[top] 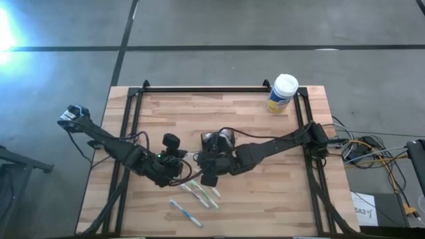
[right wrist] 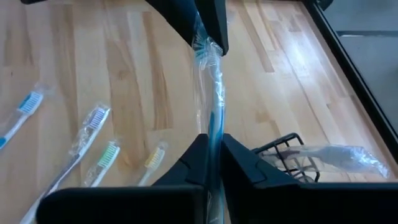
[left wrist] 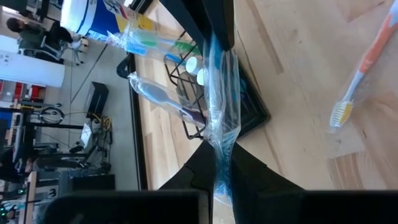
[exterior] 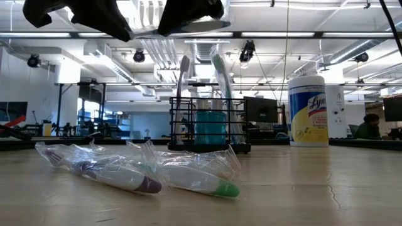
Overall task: Pick & Place toothbrushing station
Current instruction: Put the top blue toothbrush into the black wire organizer
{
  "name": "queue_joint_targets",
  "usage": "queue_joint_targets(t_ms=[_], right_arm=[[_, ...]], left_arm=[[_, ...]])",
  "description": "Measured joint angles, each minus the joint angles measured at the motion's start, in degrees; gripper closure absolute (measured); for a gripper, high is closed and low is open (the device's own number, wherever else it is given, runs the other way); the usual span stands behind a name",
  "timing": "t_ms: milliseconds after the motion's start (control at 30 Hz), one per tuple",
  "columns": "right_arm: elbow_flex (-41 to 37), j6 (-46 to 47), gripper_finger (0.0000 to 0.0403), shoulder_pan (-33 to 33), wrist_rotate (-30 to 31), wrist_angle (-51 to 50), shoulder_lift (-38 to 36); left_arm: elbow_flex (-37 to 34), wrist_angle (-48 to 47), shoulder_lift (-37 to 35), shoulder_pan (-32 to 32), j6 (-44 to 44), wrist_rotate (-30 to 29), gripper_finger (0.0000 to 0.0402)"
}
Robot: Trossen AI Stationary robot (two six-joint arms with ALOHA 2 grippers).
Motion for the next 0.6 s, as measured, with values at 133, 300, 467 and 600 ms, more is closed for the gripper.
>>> queue_joint_targets(t_ms=[133,300,467,600], right_arm=[[0.1,-0.2,0.0386,0.1,0.0,0.0,0.0],[0.1,-0.5,0.0388,0.1,0.6,0.5,-0.1],[0.1,-0.8,0.0389,0.4,2.2,0.5,-0.5],[-0.1,-1.1,0.0389,1.2,3.6,0.4,-1.4]], left_arm=[[0.5,-0.2,0.0,-0.3,0.0,0.1,0.0376],[2.4,-2.4,-0.4,-1.0,-1.7,-2.5,0.0351],[4.3,-5.2,-3.1,-2.5,-4.4,-3.1,0.0299],[4.1,-5.2,-6.9,-4.1,-5.6,-3.5,0.0264]])
